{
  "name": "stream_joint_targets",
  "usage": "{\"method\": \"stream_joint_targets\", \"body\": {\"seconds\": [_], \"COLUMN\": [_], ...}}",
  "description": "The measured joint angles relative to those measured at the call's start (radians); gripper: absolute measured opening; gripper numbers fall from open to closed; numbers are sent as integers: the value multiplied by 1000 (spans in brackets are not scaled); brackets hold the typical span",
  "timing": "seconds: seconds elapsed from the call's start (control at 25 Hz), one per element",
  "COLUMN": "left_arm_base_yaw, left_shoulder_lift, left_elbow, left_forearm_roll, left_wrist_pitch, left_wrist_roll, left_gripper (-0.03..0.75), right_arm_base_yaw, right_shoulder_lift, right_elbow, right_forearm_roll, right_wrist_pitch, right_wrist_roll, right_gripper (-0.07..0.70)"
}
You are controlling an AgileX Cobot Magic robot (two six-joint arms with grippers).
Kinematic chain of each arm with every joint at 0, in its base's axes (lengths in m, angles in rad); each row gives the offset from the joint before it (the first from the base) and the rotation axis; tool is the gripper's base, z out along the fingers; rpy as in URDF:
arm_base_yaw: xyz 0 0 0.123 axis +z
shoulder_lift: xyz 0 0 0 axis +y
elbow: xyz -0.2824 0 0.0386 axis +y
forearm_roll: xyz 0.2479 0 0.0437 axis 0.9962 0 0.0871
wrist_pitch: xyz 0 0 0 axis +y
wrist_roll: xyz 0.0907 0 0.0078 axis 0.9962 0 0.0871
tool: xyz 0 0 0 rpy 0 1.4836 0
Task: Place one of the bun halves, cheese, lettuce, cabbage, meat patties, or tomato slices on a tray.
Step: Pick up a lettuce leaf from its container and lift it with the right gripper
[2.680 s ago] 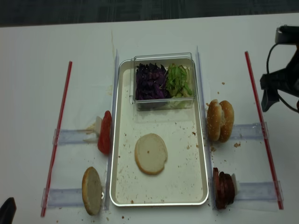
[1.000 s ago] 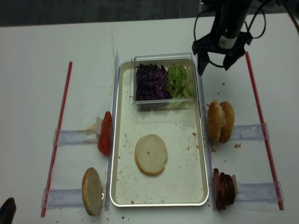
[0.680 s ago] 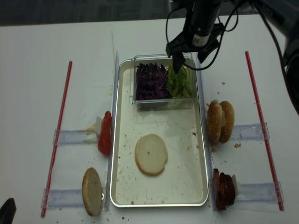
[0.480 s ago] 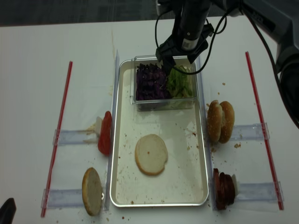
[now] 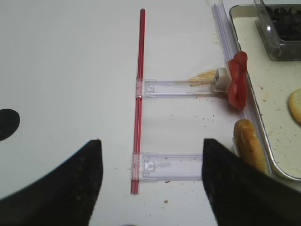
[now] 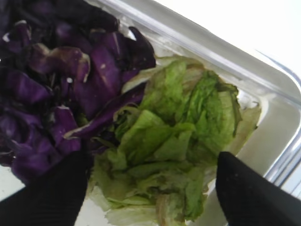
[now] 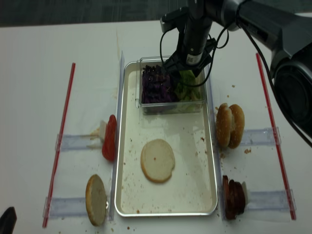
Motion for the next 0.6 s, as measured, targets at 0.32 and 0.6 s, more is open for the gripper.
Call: {"method": "stream_joint_targets", "body": {"seconds": [0.32, 0.6], "left_arm_base_yaw": [0, 0], "left_shoulder_lift": [0, 0], "left_elbow": [0, 0], "left_forearm_roll": [0, 0], "left_wrist_pitch": [0, 0], "left_wrist_roll": [0, 0], "left_gripper": [453, 453], "right_arm_base_yaw": [0, 0], "right_shoulder_lift": [23, 43], "right_elbow": [0, 0], "right_forearm_roll": [0, 0], "right_wrist_pitch": [-12, -15], "right_wrist_roll": [-5, -8], "right_gripper": [489, 412]}}
